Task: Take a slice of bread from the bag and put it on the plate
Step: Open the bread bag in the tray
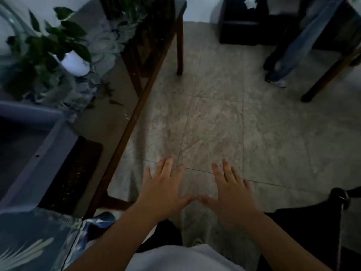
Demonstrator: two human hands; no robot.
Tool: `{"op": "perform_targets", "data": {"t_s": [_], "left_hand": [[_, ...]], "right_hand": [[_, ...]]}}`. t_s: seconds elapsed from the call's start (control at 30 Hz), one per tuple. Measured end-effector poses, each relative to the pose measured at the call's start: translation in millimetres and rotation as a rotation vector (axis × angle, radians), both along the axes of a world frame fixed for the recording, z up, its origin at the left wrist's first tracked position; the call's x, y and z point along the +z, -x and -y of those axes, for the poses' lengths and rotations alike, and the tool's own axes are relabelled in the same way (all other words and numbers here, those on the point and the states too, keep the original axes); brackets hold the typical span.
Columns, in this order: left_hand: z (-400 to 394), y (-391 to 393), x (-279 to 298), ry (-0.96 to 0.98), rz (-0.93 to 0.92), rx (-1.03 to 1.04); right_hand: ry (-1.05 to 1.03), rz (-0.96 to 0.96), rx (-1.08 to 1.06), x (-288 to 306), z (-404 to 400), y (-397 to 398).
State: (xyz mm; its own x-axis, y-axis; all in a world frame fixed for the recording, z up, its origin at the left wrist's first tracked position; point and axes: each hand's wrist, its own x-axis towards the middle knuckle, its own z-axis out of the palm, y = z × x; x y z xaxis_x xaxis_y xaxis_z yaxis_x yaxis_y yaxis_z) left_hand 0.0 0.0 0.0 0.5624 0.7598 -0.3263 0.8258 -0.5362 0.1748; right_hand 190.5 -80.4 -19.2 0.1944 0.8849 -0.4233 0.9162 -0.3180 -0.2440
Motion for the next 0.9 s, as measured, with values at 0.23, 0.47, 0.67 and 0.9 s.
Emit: {"op": "perform_targets", "data": {"t_s": [0.23, 0.47, 0.67, 0.9], "left_hand": [[-97, -14, -8, -0.026, 0.016, -0.119], [-197, -12, 4, -0.076, 0.067, -0.199], [-241, 5, 5, -0.059, 0.087, -0.128], [-267, 23, -1, -0.1, 0.07, 0.108]], "right_hand": [[-0.052, 0.03, -0.116, -5, -72, -6], [-0.1, 0.081, -0.143, 2, -163, 8], [-0.1, 0.09, -0.058, 6, -222, 19], [-0.076, 0.092, 0.208, 7, -301, 20]]}}
